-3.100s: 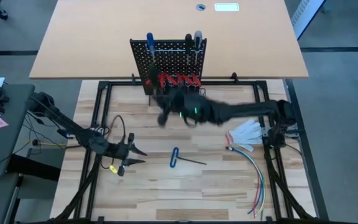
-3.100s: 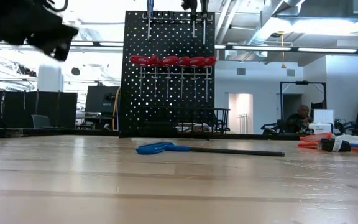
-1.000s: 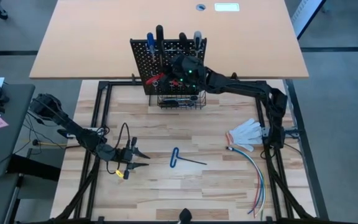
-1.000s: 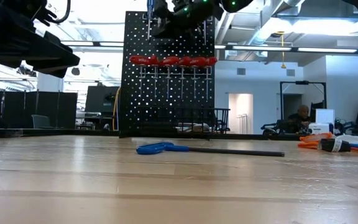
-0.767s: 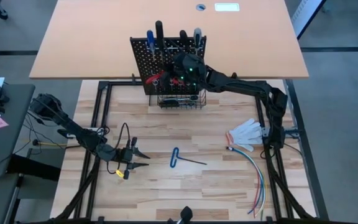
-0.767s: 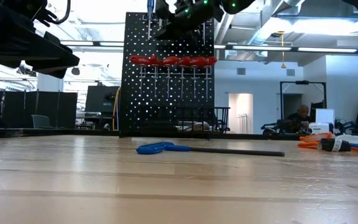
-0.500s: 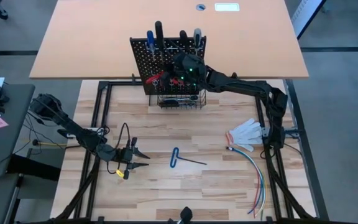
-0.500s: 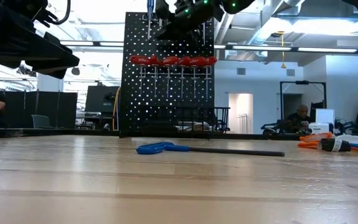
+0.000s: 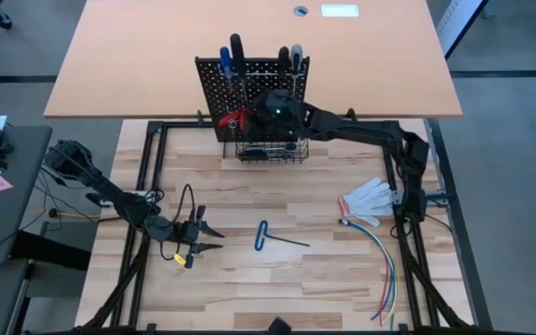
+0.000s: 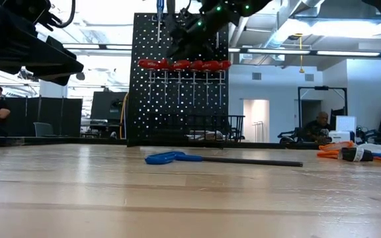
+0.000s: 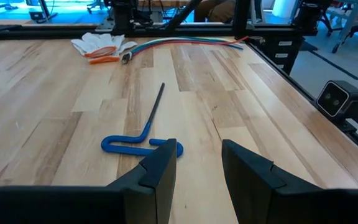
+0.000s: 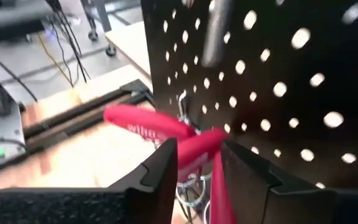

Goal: Hang tools onto peg board
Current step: Hang the blue pick tool on the pegboard

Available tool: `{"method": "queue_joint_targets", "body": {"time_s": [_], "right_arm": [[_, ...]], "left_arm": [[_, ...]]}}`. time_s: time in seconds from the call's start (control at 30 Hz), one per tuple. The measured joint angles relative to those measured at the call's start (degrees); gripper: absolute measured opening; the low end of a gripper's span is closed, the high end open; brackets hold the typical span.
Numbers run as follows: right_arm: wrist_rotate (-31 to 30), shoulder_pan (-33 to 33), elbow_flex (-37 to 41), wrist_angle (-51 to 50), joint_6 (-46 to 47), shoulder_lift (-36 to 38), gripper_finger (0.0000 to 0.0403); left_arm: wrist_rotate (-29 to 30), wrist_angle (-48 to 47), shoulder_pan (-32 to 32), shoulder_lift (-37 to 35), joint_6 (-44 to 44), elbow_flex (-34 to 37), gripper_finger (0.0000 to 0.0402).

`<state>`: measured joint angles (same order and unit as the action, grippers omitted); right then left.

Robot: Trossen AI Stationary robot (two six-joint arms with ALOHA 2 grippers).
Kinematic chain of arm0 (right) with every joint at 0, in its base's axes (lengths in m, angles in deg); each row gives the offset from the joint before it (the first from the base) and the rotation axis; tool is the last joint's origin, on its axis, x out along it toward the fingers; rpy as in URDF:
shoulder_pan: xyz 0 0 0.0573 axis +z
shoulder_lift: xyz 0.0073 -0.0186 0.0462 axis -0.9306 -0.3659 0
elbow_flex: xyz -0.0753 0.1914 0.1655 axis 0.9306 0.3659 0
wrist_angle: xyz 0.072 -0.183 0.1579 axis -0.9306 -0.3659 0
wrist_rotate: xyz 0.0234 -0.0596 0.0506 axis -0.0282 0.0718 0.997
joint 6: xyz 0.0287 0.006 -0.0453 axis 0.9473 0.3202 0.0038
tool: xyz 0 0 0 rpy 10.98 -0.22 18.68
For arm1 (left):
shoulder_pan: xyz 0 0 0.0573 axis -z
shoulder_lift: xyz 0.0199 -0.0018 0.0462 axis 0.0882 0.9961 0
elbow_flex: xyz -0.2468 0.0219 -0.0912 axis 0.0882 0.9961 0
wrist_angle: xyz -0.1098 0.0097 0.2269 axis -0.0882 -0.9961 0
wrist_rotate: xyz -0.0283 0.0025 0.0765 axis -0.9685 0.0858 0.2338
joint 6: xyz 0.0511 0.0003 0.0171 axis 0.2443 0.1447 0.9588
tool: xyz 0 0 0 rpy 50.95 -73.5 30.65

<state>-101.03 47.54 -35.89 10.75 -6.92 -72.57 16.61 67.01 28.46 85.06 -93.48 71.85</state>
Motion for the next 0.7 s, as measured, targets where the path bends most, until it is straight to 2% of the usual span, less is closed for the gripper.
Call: {"method": "queue_joint_targets", "body": {"time_s": [0.37, 0.53, 0.7], "right_arm": [[0.0, 1.6, -0.2, -7.6, -2.7, 1.9, 0.0131], [0.0, 2.9, -0.1, -8.8, -3.3, 2.9, 0.0125], [0.5, 5.4, -0.1, -6.6, -9.1, 3.9, 0.0107]], "left_arm": [[0.0, 0.0, 0.0, 0.0, -0.2, 0.0, 0.0122], [0.0, 0.0, 0.0, 0.0, -0.2, 0.0, 0.0122], [0.0, 0.1, 0.0, 0.0, -0.2, 0.0, 0.0122]]}}
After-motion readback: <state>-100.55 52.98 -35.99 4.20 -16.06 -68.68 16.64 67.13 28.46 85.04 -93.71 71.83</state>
